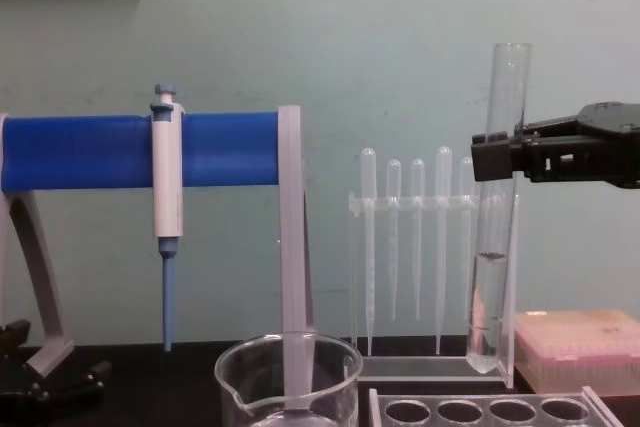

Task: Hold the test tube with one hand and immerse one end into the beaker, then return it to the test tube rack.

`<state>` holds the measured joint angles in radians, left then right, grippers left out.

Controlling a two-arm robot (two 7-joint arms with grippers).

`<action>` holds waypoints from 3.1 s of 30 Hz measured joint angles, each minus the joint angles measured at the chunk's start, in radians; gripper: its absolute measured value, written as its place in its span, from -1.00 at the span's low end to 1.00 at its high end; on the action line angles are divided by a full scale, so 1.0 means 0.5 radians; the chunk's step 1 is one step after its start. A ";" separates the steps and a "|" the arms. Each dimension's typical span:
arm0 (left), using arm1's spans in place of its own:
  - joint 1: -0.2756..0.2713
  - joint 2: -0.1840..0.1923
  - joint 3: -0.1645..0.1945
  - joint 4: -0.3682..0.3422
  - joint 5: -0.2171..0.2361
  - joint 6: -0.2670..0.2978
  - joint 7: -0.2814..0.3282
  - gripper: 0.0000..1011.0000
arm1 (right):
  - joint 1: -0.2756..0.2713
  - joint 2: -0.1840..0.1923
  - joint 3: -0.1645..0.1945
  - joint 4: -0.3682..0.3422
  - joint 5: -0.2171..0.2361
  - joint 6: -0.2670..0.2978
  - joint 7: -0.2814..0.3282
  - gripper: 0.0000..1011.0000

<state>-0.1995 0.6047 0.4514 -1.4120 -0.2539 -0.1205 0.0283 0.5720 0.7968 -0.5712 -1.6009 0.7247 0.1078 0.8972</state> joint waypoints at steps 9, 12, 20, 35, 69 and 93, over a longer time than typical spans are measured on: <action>0.000 0.000 0.000 0.000 0.000 0.000 0.000 0.98 | 0.000 0.000 0.000 0.000 0.000 0.000 0.000 -0.52; 0.000 0.000 0.000 0.000 0.000 0.000 0.000 0.98 | 0.000 0.000 0.000 0.000 0.000 0.000 0.000 -0.52; 0.000 0.000 0.000 0.000 0.000 0.000 0.000 0.98 | 0.000 0.000 0.000 0.000 0.000 0.000 0.000 -0.52; 0.000 0.000 0.000 0.000 0.000 0.000 0.000 0.98 | 0.000 0.000 0.000 0.000 0.000 0.000 0.000 -0.52; 0.000 0.000 0.000 0.000 0.000 0.000 0.000 0.98 | 0.368 -0.591 -0.373 0.552 -0.138 -0.213 0.099 -0.52; 0.000 0.000 0.000 0.000 0.000 0.000 0.000 0.98 | 0.303 -0.761 -0.412 0.885 -0.399 -0.464 0.104 -0.52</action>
<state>-0.1995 0.6047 0.4514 -1.4120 -0.2539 -0.1206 0.0283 0.7233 0.4161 -0.7771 -1.1584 0.5252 -0.1243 0.9491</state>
